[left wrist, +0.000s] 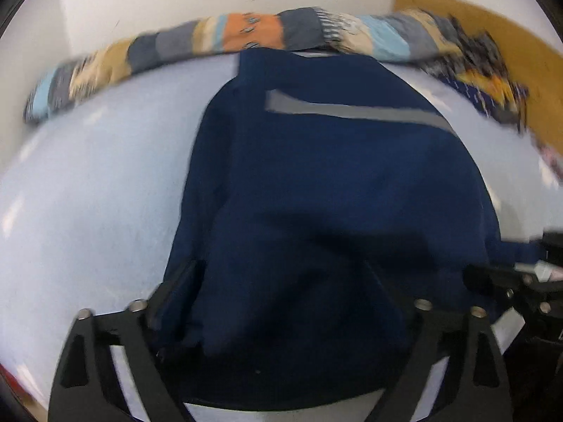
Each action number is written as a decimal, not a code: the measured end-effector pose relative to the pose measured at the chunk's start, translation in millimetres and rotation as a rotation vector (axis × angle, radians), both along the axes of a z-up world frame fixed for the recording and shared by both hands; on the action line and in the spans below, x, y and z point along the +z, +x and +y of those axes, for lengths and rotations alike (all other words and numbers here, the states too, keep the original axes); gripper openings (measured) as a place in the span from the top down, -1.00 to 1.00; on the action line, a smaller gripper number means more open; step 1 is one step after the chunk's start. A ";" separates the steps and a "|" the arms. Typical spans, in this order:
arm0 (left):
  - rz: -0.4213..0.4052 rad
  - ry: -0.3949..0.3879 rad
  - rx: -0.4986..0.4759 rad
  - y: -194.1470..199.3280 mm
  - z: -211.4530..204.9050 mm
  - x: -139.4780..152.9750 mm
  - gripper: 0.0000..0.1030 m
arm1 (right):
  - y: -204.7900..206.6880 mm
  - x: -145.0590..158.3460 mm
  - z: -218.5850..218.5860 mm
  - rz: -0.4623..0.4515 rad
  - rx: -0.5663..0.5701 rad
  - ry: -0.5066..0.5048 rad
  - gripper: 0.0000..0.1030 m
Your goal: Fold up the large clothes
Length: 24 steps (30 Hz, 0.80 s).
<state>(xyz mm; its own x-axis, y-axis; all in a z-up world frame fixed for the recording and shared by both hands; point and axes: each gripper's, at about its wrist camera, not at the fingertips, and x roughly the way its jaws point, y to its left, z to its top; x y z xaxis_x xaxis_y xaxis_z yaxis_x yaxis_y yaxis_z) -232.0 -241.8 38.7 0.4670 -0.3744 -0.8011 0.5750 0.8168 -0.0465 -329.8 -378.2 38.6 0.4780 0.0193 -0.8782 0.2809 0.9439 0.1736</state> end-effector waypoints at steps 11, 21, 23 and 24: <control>-0.160 -0.014 0.043 0.6 -5.9 31.4 -0.78 | 109.7 55.9 -72.7 -0.112 -0.035 -0.060 -0.08; -0.088 0.018 0.093 16.4 -5.8 3.5 -1.00 | 195.6 -14.7 -52.4 0.095 0.024 -0.243 -0.65; -0.087 0.009 0.104 14.7 -4.9 6.0 -1.00 | 191.3 -0.8 -50.9 0.038 0.023 -0.185 -0.26; -0.096 0.011 0.108 13.3 -5.4 8.1 -1.00 | 189.0 9.1 -49.3 -0.007 0.029 -0.145 -0.17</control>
